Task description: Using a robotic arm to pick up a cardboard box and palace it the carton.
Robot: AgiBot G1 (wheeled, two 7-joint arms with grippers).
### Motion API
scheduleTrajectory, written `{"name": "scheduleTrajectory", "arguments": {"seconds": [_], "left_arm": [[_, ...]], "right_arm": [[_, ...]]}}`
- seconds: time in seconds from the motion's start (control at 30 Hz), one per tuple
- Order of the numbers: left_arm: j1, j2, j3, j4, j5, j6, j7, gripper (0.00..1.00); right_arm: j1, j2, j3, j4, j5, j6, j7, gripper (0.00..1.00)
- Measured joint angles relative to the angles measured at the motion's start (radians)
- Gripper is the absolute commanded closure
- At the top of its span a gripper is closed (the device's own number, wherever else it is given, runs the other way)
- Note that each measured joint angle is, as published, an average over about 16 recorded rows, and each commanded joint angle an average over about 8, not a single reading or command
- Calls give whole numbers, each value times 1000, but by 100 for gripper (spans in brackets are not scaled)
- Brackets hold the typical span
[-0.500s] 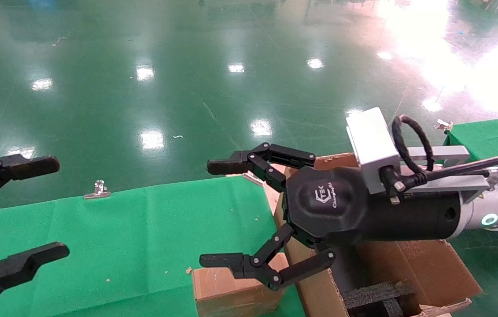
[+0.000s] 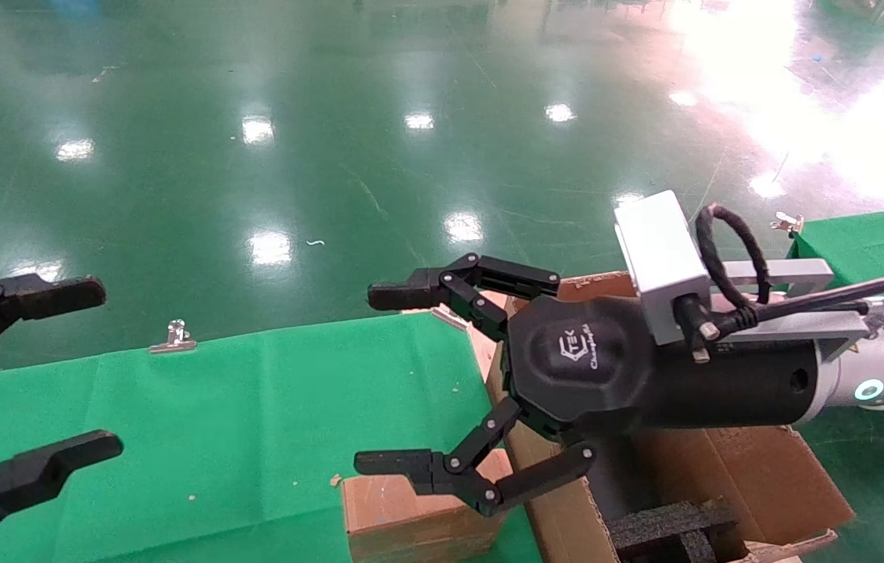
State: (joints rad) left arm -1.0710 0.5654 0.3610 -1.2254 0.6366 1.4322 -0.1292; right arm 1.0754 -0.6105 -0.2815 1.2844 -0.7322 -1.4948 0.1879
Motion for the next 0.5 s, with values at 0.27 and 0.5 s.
{"name": "scheduleTrajectory", "arguments": {"seconds": [0.27,0.5], "left_arm": [[0,0,0,0,0,0,0,100],[0,0,0,0,0,0,0,100]], "right_arm": [[31,-5,-28,-2,-59,-14,2,0],[121,-43,-113,-29,-210,-47,3,0]]}}
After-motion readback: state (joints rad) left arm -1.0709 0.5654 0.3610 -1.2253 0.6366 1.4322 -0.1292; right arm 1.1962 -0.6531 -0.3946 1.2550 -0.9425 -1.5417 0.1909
